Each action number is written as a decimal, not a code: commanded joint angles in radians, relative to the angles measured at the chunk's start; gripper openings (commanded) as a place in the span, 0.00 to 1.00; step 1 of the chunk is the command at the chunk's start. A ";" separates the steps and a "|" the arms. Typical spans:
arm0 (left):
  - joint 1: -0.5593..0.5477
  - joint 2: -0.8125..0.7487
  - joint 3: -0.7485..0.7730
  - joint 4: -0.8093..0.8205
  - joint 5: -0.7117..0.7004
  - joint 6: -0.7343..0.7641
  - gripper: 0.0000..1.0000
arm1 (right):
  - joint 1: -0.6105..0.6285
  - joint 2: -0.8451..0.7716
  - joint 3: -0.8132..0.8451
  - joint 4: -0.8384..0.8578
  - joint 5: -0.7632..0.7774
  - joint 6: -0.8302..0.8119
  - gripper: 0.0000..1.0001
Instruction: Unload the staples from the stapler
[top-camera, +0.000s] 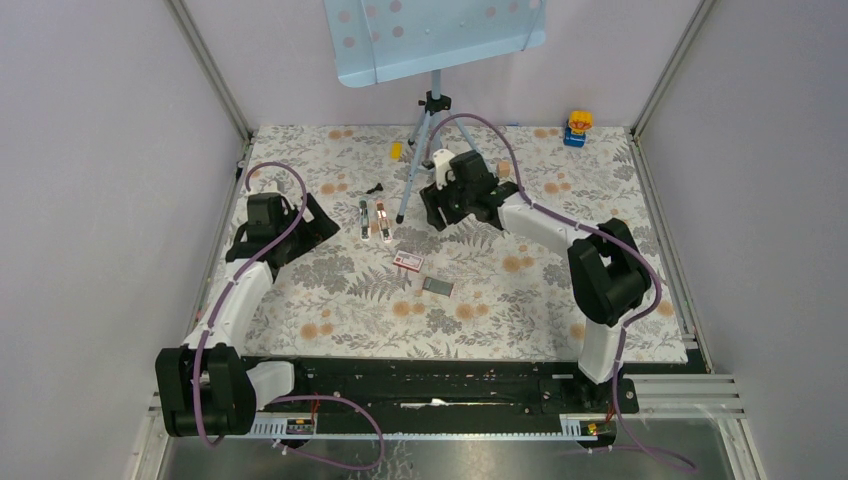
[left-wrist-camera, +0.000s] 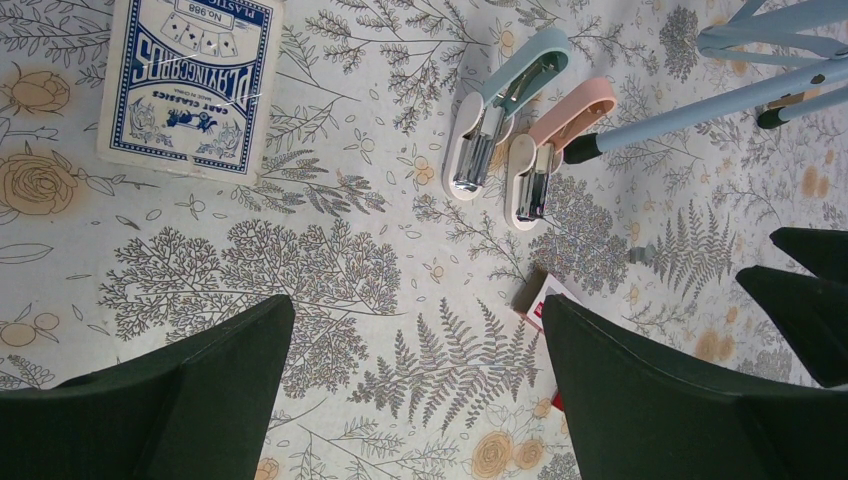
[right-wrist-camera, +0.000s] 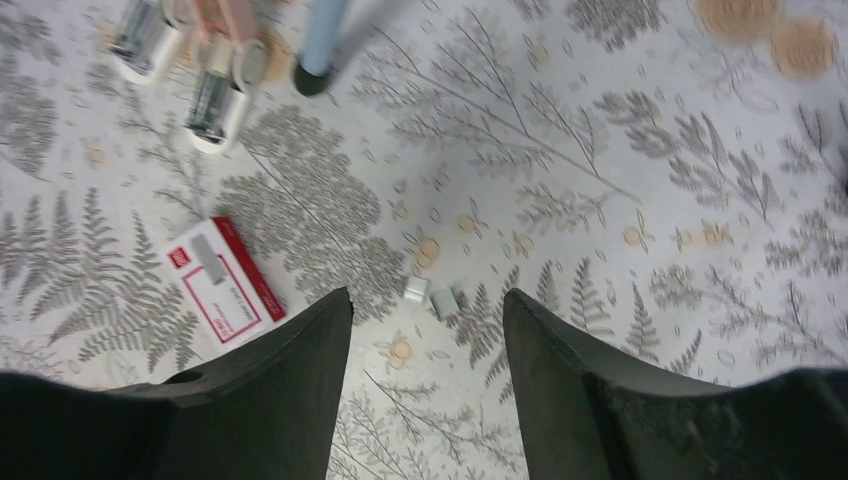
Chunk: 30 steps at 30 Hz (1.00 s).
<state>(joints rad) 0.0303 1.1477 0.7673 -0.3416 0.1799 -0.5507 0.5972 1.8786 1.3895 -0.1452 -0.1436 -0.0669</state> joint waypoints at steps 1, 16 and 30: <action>0.005 0.005 -0.002 0.055 0.006 0.003 0.99 | -0.004 0.023 0.005 -0.100 0.098 0.045 0.62; 0.006 0.012 0.001 0.054 0.004 0.005 0.99 | -0.011 0.140 0.066 -0.233 0.112 -0.001 0.52; 0.011 0.022 0.004 0.057 0.014 0.003 0.99 | -0.002 0.201 0.104 -0.260 0.079 -0.046 0.55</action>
<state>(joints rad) 0.0341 1.1629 0.7650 -0.3344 0.1818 -0.5507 0.5865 2.0556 1.4433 -0.3840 -0.0540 -0.0856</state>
